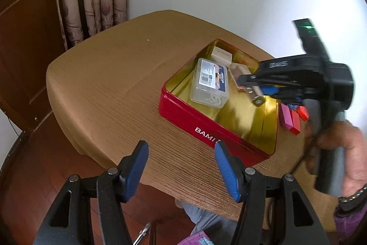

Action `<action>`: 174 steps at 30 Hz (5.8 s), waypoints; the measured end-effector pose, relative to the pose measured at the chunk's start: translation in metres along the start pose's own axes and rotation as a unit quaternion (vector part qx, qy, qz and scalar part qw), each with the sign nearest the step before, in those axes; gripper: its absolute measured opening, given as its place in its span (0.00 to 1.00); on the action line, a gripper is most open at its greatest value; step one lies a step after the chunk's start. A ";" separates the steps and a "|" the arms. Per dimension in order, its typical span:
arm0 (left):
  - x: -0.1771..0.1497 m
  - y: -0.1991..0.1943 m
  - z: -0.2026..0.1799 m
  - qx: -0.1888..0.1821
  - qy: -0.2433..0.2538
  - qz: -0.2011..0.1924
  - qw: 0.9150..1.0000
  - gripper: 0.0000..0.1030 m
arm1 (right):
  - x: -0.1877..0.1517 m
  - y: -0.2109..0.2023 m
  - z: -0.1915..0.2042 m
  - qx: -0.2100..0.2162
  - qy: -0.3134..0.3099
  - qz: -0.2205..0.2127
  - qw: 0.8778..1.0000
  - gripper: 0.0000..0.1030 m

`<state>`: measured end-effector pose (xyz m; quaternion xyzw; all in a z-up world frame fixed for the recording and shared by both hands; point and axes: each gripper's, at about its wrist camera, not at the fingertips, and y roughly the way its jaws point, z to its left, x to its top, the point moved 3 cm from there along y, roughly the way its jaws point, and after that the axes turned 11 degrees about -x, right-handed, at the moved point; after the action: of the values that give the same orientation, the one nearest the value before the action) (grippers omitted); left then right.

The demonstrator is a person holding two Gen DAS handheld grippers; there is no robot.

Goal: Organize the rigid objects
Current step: 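Lower the ribbed case into the tin and open the right tool, then grasp the white zigzag cube with the left tool, then carry the white cube into the tin with the left tool while the right tool grasps the lipstick tube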

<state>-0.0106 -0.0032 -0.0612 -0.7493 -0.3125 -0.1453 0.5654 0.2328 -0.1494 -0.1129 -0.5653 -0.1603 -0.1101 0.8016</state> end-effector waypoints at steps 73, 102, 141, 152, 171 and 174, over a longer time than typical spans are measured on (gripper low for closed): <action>0.029 0.303 -0.409 -0.108 -0.039 0.268 0.957 0.36 | -0.214 -0.162 -0.378 -0.148 0.148 -0.250 0.945 0.70; 0.017 0.054 -0.210 -0.160 0.012 0.139 0.977 0.32 | -0.114 -0.124 -0.238 -0.102 -0.133 -0.210 0.963 0.39; 0.118 0.116 -0.141 -0.092 0.081 0.145 0.982 0.32 | -0.028 -0.066 -0.311 -0.080 -0.040 -0.057 0.994 0.17; 0.142 0.200 -0.151 -0.060 0.107 0.170 0.978 0.32 | -0.067 -0.104 -0.305 -0.021 0.026 -0.090 0.995 0.17; 0.170 0.102 -0.098 -0.142 0.023 0.057 0.988 0.59 | -0.021 -0.131 -0.110 0.097 -0.071 -0.127 0.985 0.17; 0.139 0.055 -0.067 -0.100 -0.015 0.010 0.995 0.59 | -0.013 -0.112 -0.076 0.111 -0.085 -0.103 0.985 0.17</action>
<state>0.1393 -0.0327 -0.0026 -0.8075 -0.2973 -0.1584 0.4842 0.1911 -0.2591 -0.0435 -0.4605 -0.2965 -0.1247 0.8273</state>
